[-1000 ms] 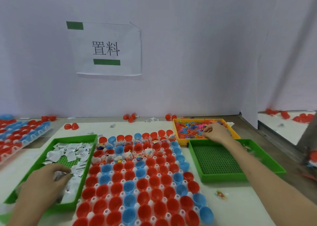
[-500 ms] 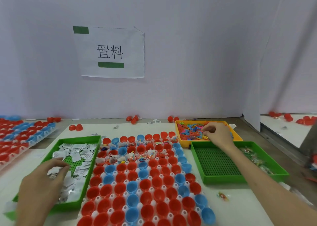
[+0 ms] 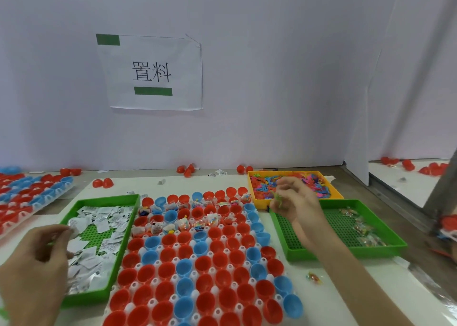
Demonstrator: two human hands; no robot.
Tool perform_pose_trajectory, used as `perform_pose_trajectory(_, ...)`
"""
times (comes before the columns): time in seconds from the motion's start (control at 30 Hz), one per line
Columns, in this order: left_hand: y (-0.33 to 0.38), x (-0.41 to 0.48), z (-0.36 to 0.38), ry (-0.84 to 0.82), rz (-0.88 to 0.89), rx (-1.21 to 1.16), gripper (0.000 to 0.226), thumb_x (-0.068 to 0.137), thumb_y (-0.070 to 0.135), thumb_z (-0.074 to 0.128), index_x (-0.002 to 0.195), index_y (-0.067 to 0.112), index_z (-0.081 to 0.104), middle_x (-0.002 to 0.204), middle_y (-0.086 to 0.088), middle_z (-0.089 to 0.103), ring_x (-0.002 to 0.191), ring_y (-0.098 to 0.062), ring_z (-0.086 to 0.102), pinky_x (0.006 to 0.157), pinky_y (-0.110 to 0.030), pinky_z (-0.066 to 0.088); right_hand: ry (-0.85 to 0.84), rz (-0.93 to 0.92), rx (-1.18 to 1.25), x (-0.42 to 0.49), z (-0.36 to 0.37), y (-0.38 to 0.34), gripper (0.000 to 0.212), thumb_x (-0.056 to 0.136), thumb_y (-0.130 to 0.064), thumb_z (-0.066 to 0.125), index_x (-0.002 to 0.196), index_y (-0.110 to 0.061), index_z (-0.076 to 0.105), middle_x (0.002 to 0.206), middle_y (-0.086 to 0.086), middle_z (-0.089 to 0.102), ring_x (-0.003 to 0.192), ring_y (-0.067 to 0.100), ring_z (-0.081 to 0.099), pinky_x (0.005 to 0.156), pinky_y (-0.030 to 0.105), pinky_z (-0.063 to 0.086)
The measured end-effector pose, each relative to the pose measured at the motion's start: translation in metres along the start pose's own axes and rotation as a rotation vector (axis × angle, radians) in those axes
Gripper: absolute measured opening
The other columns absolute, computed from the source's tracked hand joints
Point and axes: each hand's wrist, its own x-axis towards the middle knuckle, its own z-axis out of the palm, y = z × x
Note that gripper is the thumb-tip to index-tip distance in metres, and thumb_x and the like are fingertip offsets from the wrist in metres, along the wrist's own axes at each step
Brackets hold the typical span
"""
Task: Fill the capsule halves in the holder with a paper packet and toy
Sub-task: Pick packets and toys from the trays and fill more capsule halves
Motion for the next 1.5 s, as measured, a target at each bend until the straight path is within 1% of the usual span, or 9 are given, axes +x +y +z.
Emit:
perform_pose_trajectory(0.1,0.005,0.002,0.003,-0.053,-0.115,-0.066,0.021,0.099,0.002,0.049,0.115,-0.011,0.054,0.095,-0.017,0.062,0.074,0.001,0.059,0.082,-0.02,0.047,-0.043,0.015,-0.078,-0.014,0.009,0.008,0.016,0.092,0.007,0.058,0.098,-0.005,0.066,0.088,0.009,0.062,0.069,0.017,0.064,0.069,0.024,0.056)
perform_pose_trajectory(0.23,0.056,-0.015,0.006,-0.086,-0.111,-0.168,0.02,0.091,0.005,0.064,0.111,0.001,0.064,0.082,0.025,0.07,0.078,0.004,0.064,0.083,-0.006,0.048,-0.07,-0.02,-0.089,-0.021,0.011,0.009,0.024,0.085,0.01,0.067,0.096,-0.011,0.071,0.093,0.009,0.066,0.077,0.019,0.068,0.073,0.027,0.057)
perform_pose_trajectory(0.4,0.148,-0.069,0.026,-0.268,-0.047,-0.428,0.019,0.068,0.02,0.072,0.087,0.015,0.074,0.075,-0.002,0.077,0.067,-0.012,0.074,0.065,-0.013,0.057,-0.171,-0.007,-0.164,-0.023,0.019,0.009,0.03,0.078,0.008,0.076,0.086,-0.022,0.074,0.084,-0.005,0.073,0.08,0.02,0.07,0.074,0.028,0.058)
perform_pose_trajectory(0.6,0.185,-0.124,0.065,-0.457,-0.186,-0.613,0.011,0.074,-0.003,0.071,0.082,0.003,0.071,0.065,-0.017,0.073,0.056,-0.026,0.071,0.052,-0.019,0.056,-0.214,-0.034,-0.231,-0.027,0.021,0.005,0.024,0.075,0.005,0.079,0.083,-0.017,0.073,0.089,0.006,0.074,0.086,0.022,0.071,0.079,0.031,0.058)
perform_pose_trajectory(0.87,0.187,-0.149,0.087,-0.475,-0.33,-0.656,0.011,0.077,-0.01,0.072,0.082,0.0,0.073,0.067,-0.016,0.073,0.058,-0.022,0.071,0.054,-0.019,0.056,-0.355,-0.047,-0.097,-0.034,0.027,-0.002,0.021,0.08,0.012,0.071,0.085,-0.009,0.071,0.084,0.009,0.071,0.075,0.026,0.071,0.075,0.03,0.057)
perform_pose_trajectory(1.03,0.181,-0.148,0.087,-0.429,-0.313,-0.614,0.019,0.077,-0.012,0.072,0.082,0.006,0.076,0.067,-0.014,0.074,0.059,-0.024,0.072,0.055,-0.02,0.057,-0.56,0.004,0.092,-0.042,0.031,-0.009,0.02,0.073,-0.012,0.086,0.085,-0.008,0.071,0.08,0.008,0.068,0.068,0.016,0.062,0.068,0.024,0.053)
perform_pose_trajectory(1.17,0.178,-0.152,0.087,-0.423,-0.305,-0.588,0.027,0.081,-0.014,0.068,0.086,0.011,0.077,0.073,-0.01,0.076,0.069,-0.021,0.075,0.063,-0.02,0.059,-0.69,-0.01,0.041,-0.046,0.034,-0.012,0.019,0.078,-0.018,0.084,0.091,-0.012,0.072,0.085,0.008,0.071,0.071,0.016,0.063,0.071,0.026,0.053)
perform_pose_trajectory(1.3,0.179,-0.155,0.087,-0.435,-0.33,-0.583,0.032,0.084,-0.014,0.064,0.089,0.016,0.076,0.079,-0.006,0.078,0.076,-0.018,0.076,0.064,-0.02,0.059,-0.633,-0.047,-0.171,-0.047,0.034,-0.013,0.028,0.075,-0.01,0.084,0.099,-0.017,0.071,0.087,0.005,0.068,0.073,0.02,0.064,0.073,0.038,0.056)
perform_pose_trajectory(1.5,0.179,-0.153,0.083,-0.516,-0.442,-0.652,0.033,0.091,-0.012,0.055,0.096,0.014,0.075,0.088,-0.003,0.079,0.084,-0.017,0.076,0.067,-0.021,0.06,-0.539,-0.136,-0.32,-0.052,0.041,-0.013,0.031,0.075,-0.001,0.084,0.096,-0.021,0.073,0.08,0.003,0.072,0.071,0.013,0.067,0.067,0.022,0.055)
